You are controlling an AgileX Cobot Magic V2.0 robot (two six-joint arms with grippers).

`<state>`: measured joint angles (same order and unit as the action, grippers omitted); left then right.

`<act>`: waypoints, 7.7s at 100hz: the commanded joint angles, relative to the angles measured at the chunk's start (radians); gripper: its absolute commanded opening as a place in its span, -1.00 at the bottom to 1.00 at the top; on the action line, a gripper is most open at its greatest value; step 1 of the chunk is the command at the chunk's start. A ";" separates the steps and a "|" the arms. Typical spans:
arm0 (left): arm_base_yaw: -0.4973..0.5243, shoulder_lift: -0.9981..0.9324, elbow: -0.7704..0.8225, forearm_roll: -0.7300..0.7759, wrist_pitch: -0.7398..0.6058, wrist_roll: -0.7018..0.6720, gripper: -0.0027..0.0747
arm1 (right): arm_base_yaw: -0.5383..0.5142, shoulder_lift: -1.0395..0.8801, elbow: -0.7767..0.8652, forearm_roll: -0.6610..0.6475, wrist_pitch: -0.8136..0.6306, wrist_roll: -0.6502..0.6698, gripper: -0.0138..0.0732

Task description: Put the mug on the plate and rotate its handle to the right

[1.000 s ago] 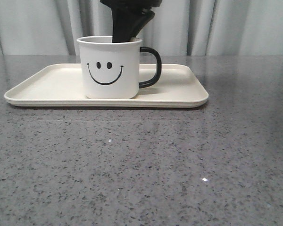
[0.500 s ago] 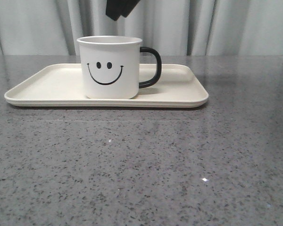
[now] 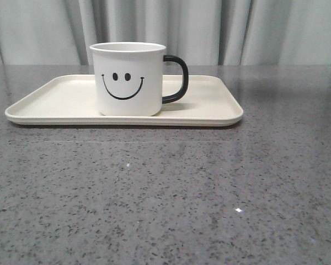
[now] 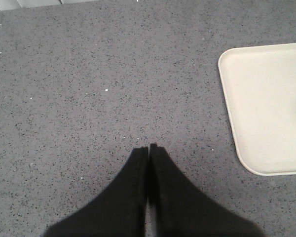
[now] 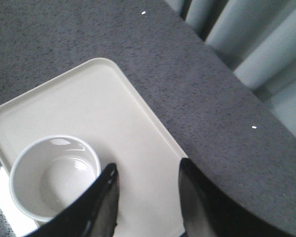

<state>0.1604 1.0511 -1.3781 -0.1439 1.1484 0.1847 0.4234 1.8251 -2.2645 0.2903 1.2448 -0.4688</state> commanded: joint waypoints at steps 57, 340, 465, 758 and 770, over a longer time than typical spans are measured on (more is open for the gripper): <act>0.002 -0.011 -0.023 -0.024 -0.077 -0.002 -0.98 | -0.328 -0.436 0.126 0.093 -0.155 0.014 0.04; 0.002 -0.011 -0.023 -0.146 -0.134 -0.002 -0.98 | -0.409 -1.335 1.458 -0.197 -0.712 0.249 -0.83; -0.136 -0.914 1.195 -0.067 -1.131 0.053 -0.98 | -0.409 -1.335 1.458 -0.197 -0.712 0.249 -0.83; -0.208 -1.085 1.389 -0.014 -1.148 0.051 -0.98 | -0.409 -1.384 1.465 -0.197 -0.711 0.249 -0.83; -0.208 -1.085 1.389 -0.014 -1.148 0.051 -0.98 | -0.409 -1.463 1.507 -0.200 -0.736 0.248 -0.83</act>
<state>-0.0395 -0.0039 0.0002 -0.1547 0.0852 0.2360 0.0193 0.4038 -0.7601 0.1050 0.6054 -0.2227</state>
